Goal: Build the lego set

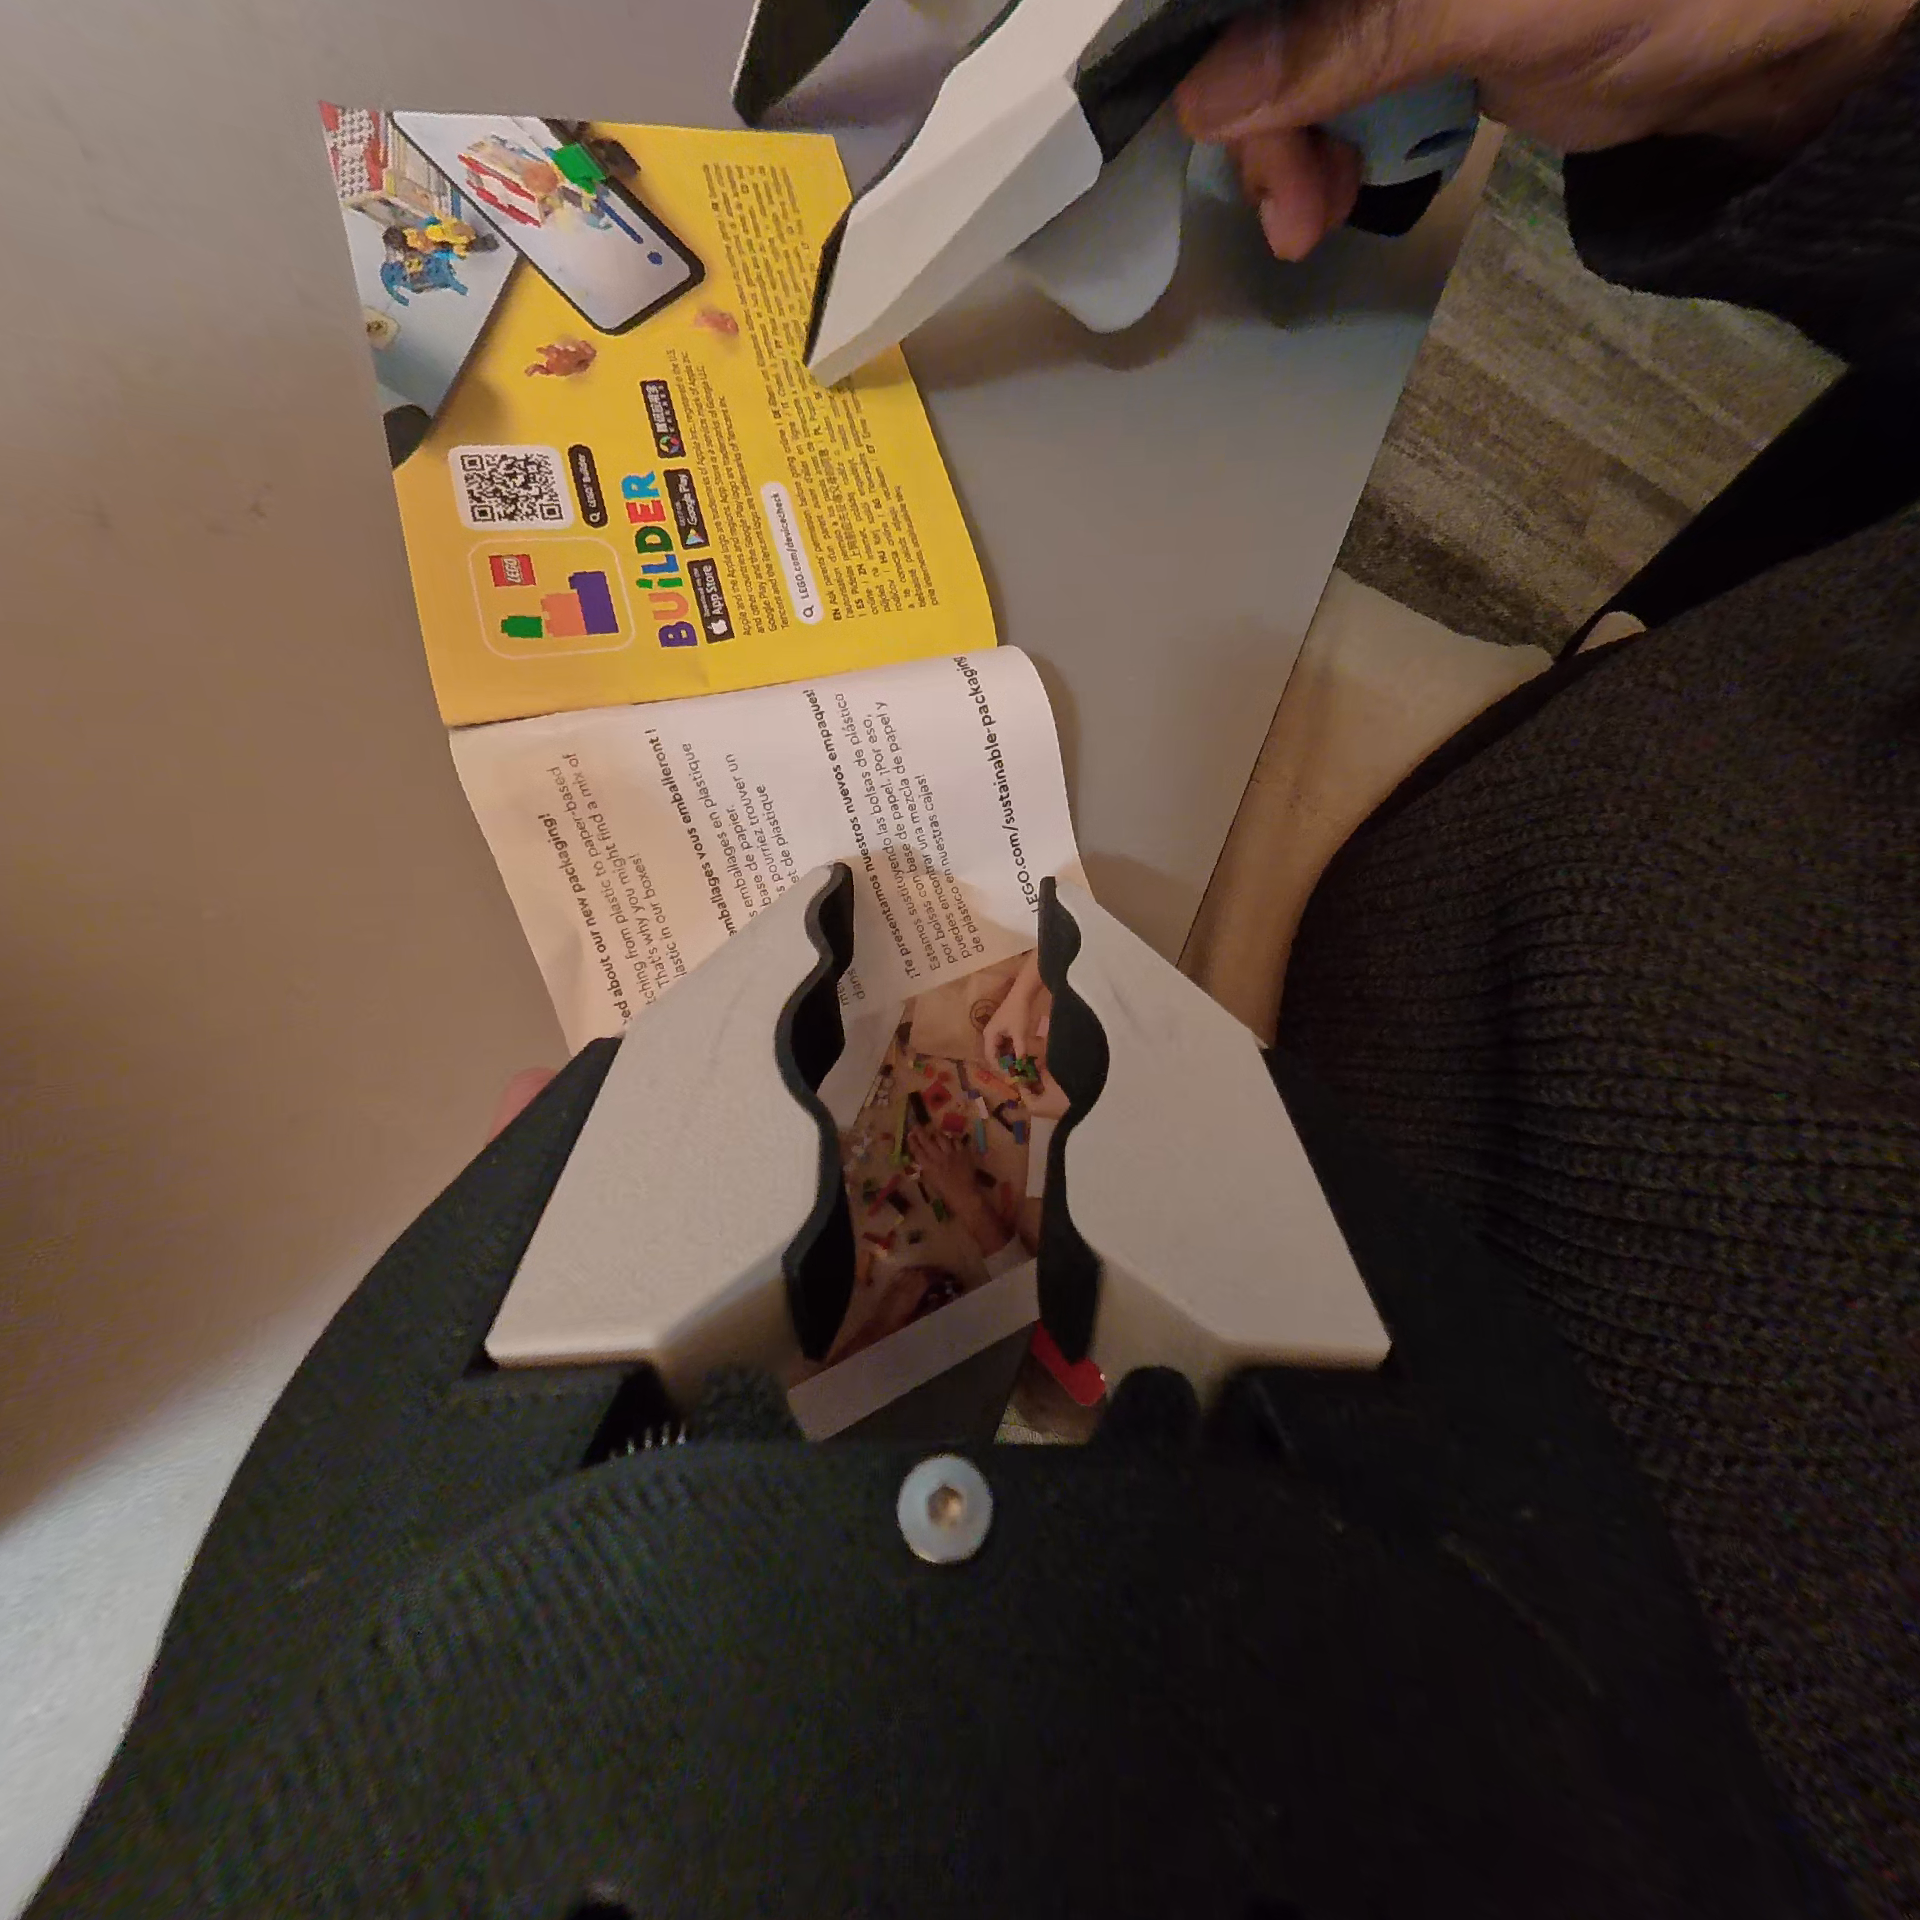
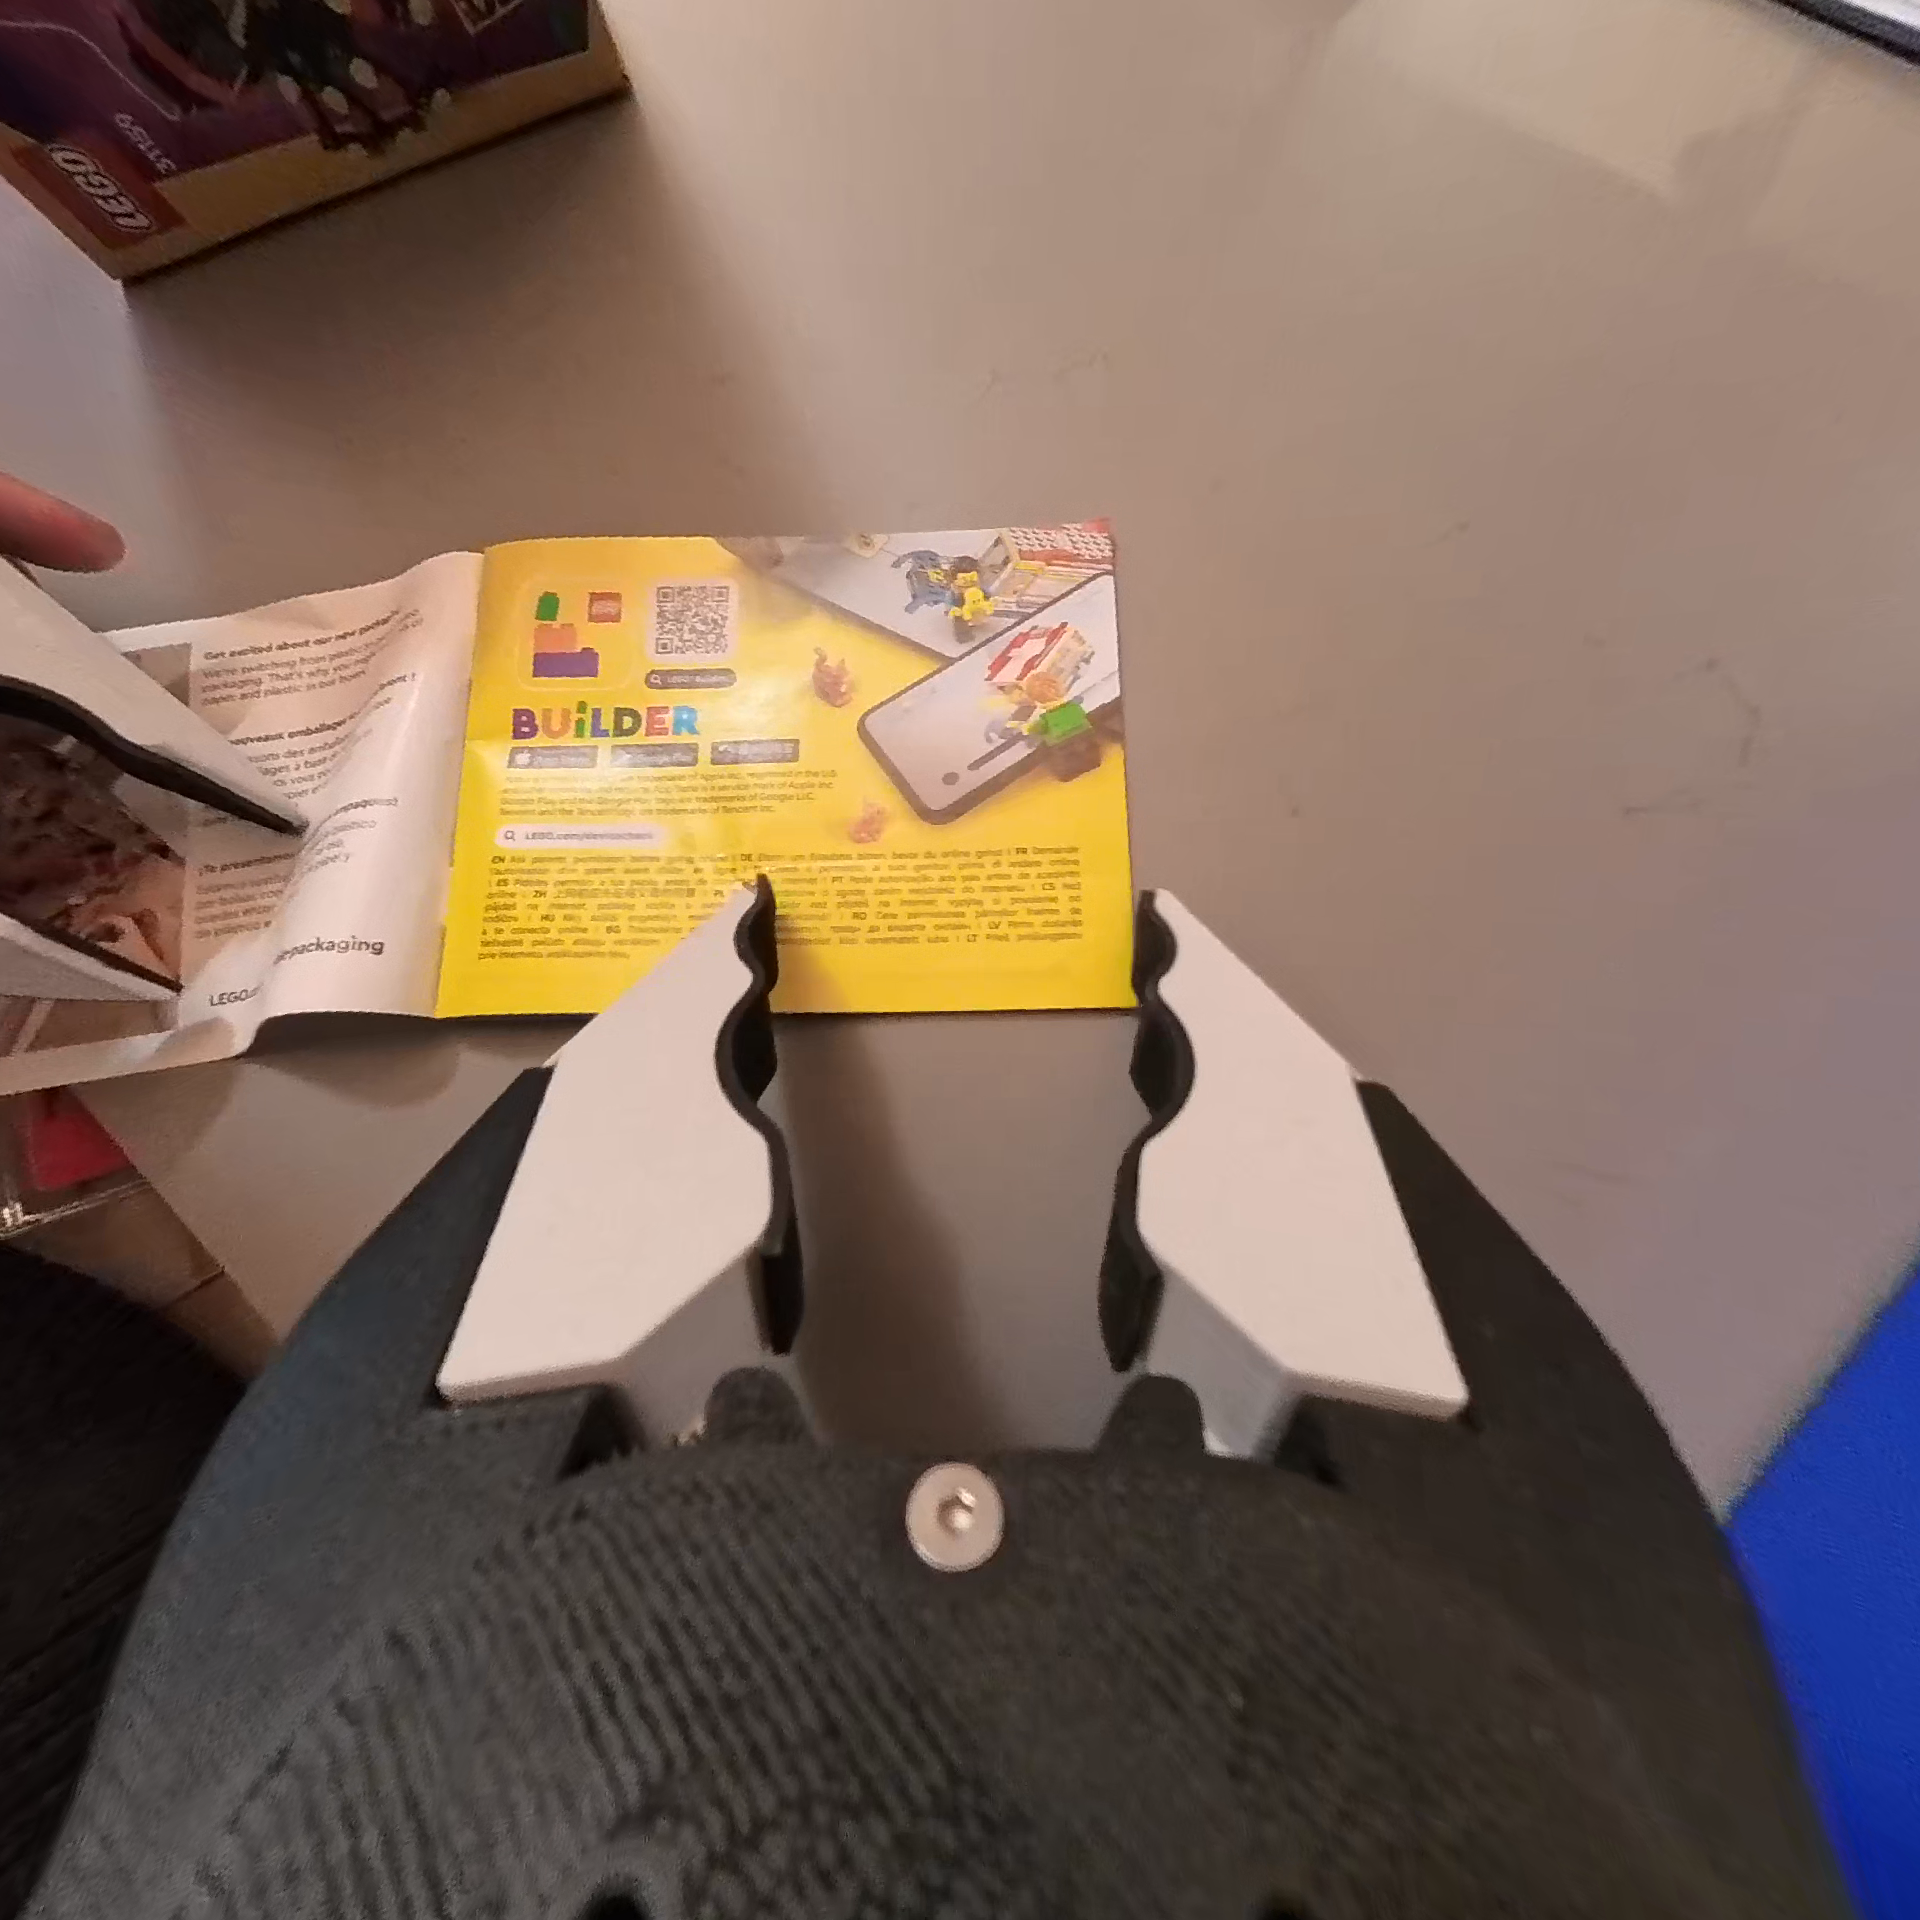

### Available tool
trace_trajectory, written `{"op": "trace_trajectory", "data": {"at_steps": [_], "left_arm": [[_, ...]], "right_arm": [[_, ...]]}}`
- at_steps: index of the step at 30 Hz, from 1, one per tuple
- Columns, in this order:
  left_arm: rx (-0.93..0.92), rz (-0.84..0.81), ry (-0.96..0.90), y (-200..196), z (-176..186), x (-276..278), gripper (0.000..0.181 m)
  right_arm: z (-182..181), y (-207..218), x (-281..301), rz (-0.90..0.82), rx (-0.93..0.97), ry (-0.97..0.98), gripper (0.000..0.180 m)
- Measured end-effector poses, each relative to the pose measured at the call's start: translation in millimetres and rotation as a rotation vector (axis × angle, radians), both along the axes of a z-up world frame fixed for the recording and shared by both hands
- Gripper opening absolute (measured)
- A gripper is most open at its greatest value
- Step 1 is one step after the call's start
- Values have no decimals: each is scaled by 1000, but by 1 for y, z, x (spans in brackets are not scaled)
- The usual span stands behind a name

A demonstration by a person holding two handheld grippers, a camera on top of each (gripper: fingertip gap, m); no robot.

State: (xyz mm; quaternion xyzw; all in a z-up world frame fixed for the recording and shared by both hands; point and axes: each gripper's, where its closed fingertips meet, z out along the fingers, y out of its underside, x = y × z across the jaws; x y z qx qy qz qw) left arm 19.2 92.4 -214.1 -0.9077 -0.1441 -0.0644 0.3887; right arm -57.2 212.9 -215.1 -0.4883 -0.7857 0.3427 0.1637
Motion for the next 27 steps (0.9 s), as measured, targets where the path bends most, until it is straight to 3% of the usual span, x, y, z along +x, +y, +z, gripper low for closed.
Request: {"op": "trace_trajectory", "data": {"at_steps": [27], "left_arm": [[3, 2, -3, 0, 0, 0, 33]], "right_arm": [[7, -3, 1, 18, 5, 30, 65]]}}
